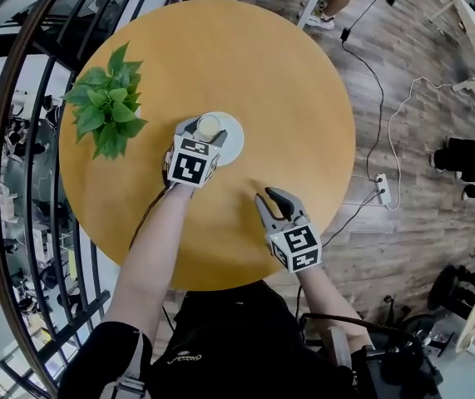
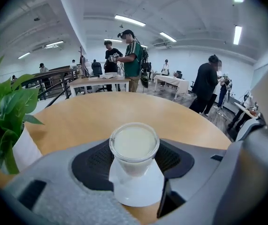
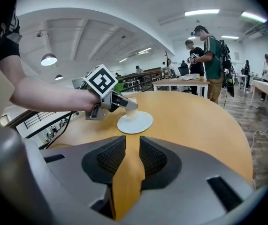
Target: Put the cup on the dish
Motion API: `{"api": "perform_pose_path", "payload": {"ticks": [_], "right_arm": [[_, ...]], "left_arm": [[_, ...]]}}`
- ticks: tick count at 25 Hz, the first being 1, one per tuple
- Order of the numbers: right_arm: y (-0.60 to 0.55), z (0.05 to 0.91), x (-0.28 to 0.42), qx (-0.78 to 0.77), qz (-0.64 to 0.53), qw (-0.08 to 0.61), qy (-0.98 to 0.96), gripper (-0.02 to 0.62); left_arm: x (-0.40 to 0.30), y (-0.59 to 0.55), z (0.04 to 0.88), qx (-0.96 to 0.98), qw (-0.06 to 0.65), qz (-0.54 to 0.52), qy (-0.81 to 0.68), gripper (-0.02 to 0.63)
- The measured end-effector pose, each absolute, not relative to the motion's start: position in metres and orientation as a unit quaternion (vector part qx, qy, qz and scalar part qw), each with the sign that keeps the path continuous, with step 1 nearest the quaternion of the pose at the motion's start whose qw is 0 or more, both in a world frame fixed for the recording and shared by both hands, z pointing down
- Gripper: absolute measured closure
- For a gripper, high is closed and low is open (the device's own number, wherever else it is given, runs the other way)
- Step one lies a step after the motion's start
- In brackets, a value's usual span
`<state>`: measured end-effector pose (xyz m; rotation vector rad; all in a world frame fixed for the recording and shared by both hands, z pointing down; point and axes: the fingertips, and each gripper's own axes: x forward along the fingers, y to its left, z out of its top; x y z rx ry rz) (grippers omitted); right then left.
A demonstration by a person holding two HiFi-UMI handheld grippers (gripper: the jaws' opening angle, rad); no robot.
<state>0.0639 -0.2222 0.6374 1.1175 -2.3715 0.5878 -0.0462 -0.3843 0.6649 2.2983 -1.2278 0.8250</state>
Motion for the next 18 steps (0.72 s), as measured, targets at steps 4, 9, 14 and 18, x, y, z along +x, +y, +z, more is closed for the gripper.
{"api": "perform_pose_path", "payload": {"ticks": [4, 9, 14, 18], "right_arm": [[-0.223, 0.638, 0.065, 0.408, 0.217, 0.221, -0.859, 0.518], [-0.22, 0.638, 0.067, 0.411, 0.223, 0.218, -0.857, 0.518], [-0.219, 0.637, 0.067, 0.411, 0.224, 0.215, -0.857, 0.518], [-0.217, 0.638, 0.066, 0.411, 0.225, 0.213, -0.858, 0.518]], "left_arm": [[-0.045, -0.386, 0.672, 0.822, 0.2, 0.305, -0.437, 0.341], [-0.043, -0.38, 0.68, 0.82, 0.197, 0.321, -0.431, 0.341], [-0.044, -0.377, 0.686, 0.816, 0.19, 0.339, -0.428, 0.341], [-0.042, -0.374, 0.686, 0.816, 0.181, 0.344, -0.427, 0.341]]}}
